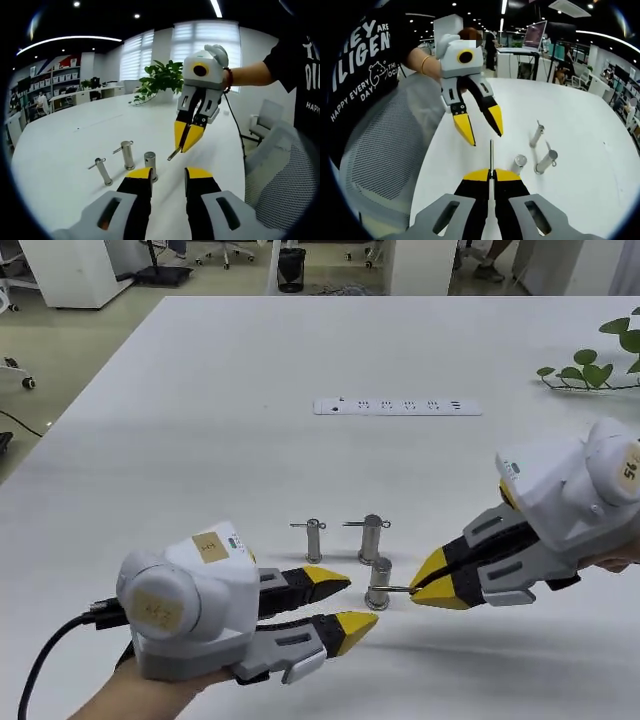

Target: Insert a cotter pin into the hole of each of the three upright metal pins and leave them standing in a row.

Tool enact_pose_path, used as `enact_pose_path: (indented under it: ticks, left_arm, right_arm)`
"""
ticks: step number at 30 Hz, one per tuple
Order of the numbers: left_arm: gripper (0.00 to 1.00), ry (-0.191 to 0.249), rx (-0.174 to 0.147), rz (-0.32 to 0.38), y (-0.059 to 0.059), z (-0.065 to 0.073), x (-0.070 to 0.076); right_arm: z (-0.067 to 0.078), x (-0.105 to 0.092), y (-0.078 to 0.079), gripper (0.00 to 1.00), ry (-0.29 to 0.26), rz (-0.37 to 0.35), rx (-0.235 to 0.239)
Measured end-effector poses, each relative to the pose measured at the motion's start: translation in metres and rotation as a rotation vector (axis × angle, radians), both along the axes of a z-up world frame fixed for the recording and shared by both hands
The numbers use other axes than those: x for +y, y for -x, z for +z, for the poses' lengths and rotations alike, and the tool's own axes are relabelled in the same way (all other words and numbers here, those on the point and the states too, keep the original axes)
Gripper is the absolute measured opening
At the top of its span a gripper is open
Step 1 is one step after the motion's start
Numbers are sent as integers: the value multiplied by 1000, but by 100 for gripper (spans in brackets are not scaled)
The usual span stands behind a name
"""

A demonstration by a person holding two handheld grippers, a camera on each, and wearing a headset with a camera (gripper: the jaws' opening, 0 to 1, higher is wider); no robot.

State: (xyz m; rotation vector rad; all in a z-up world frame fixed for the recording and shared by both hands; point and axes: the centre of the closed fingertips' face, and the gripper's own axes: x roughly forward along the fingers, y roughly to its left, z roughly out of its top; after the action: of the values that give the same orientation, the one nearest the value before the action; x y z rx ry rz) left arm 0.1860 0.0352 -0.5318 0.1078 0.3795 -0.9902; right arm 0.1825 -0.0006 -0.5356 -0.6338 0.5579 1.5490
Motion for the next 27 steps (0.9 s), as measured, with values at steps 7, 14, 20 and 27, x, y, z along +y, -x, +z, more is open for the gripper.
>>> enact_pose_path:
  ticks: [7, 14, 20, 27]
  left_arm:
    - [28, -15, -11, 69, -7, -6, -1]
    - [29, -49, -29, 90, -12, -9, -6]
    - [31, -66, -37, 122, -24, -14, -9]
    - [29, -89, -28, 162, -37, -22, -9]
  right_arm:
    - [-8, -8, -7, 0, 30, -4, -13]
    - [-12, -16, -16, 0, 46, -14, -27]
    - [-17, -23, -27, 0, 54, -22, -42]
    - [-22, -29, -33, 0, 63, -26, -51]
